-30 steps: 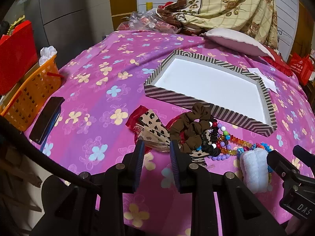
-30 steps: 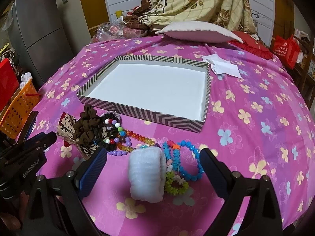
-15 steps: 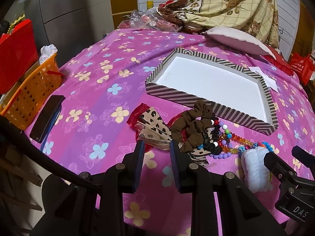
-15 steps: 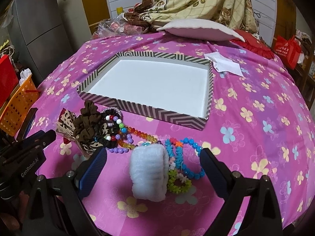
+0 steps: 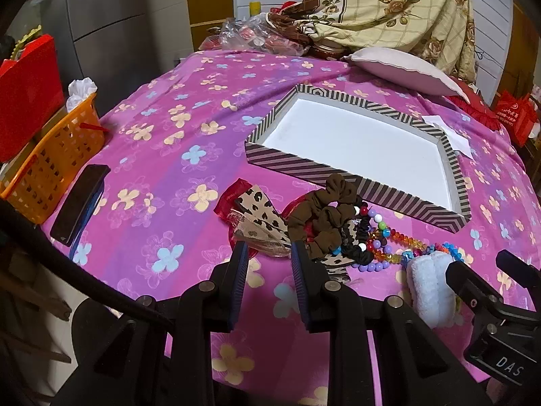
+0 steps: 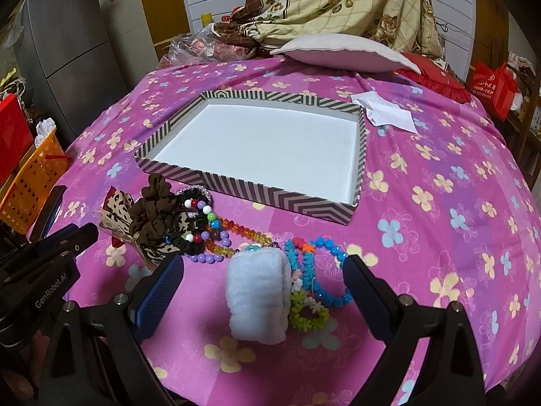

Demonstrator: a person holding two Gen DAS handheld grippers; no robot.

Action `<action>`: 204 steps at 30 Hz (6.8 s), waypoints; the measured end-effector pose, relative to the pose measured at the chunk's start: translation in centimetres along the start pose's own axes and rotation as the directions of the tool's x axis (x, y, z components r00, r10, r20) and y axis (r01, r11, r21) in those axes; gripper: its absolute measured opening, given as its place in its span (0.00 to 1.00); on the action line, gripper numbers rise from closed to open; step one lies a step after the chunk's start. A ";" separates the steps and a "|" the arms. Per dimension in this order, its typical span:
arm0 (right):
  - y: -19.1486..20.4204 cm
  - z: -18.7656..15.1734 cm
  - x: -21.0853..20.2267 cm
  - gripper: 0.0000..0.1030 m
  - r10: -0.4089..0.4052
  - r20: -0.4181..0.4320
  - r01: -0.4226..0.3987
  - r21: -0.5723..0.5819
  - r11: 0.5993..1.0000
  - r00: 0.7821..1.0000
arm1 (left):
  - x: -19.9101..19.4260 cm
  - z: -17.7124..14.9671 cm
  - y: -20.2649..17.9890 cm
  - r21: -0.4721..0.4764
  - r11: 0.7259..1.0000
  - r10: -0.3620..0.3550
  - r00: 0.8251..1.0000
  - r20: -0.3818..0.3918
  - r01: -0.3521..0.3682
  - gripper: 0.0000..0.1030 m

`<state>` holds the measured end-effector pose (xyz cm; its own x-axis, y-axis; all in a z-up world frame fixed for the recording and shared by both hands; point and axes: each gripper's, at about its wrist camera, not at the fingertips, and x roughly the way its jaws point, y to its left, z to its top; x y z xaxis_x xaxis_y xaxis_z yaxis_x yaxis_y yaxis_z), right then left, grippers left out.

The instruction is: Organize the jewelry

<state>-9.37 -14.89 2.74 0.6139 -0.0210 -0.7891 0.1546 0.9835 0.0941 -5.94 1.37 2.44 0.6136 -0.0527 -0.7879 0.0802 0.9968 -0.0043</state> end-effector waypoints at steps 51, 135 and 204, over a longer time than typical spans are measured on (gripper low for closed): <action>-0.5 0.0 -1.3 0.95 0.008 0.003 -0.008 0.009 1.000 1.000 | -1.3 -0.4 -0.3 -0.002 1.000 -0.005 1.000 0.008 0.005 0.46; -0.2 -0.5 0.9 0.34 0.247 -0.033 -0.249 -0.110 0.962 0.969 | 1.5 4.3 4.6 -0.207 0.928 -0.325 0.945 -0.039 0.310 0.32; 1.3 6.0 4.4 0.54 0.284 -0.014 -0.284 0.005 0.959 0.959 | 4.8 8.9 1.6 0.025 0.997 -0.067 0.998 0.010 0.067 0.50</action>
<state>-1.83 -14.78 2.99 0.6216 0.2620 -0.7382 -0.0224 0.9480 0.3176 4.11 2.14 4.12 0.6148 -0.1200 -0.7795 0.1404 0.9892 -0.0416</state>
